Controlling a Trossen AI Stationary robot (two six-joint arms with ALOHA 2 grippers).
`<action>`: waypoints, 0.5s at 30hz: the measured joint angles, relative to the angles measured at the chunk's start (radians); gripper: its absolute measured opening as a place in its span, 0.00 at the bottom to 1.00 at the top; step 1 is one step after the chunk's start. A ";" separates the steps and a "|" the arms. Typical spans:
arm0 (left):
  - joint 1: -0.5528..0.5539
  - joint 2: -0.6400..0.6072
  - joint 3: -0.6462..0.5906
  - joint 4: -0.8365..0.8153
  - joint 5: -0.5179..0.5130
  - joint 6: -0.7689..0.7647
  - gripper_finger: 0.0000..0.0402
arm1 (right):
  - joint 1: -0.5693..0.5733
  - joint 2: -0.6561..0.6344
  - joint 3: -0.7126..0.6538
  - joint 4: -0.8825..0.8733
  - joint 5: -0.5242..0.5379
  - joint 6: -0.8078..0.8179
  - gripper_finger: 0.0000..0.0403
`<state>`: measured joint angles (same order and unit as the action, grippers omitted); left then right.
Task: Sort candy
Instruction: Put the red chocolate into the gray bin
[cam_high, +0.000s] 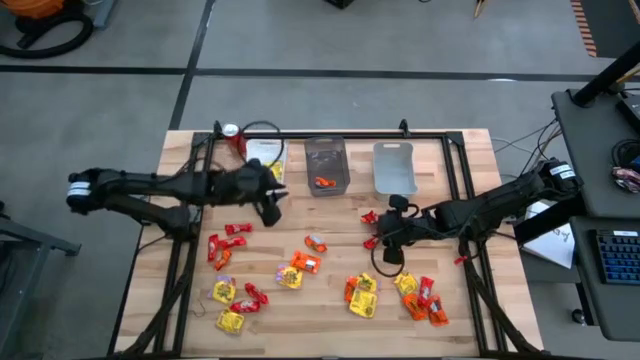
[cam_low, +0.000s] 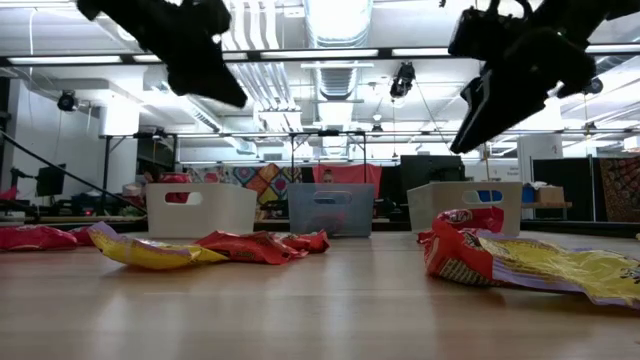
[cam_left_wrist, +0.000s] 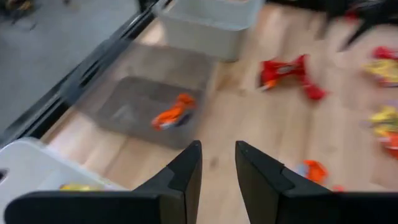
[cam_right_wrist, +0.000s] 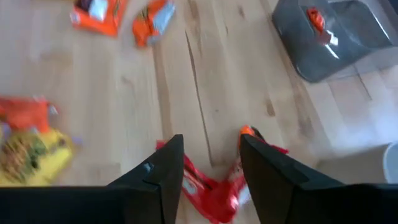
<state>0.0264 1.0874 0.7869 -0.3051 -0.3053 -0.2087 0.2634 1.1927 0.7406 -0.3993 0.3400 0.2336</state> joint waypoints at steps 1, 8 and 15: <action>-0.030 -0.009 -0.011 0.017 -0.005 -0.004 0.20 | 0.000 0.000 0.000 0.000 -0.001 -0.020 0.41; -0.182 -0.024 -0.075 0.131 -0.064 -0.076 0.20 | 0.000 0.059 0.022 -0.016 -0.011 -0.098 0.49; -0.231 -0.022 -0.094 0.144 -0.116 -0.115 0.20 | 0.000 0.184 0.074 -0.082 -0.035 -0.160 0.49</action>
<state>-0.2049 1.0657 0.6930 -0.1611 -0.4217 -0.3241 0.2634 1.3771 0.8147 -0.4815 0.3050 0.0732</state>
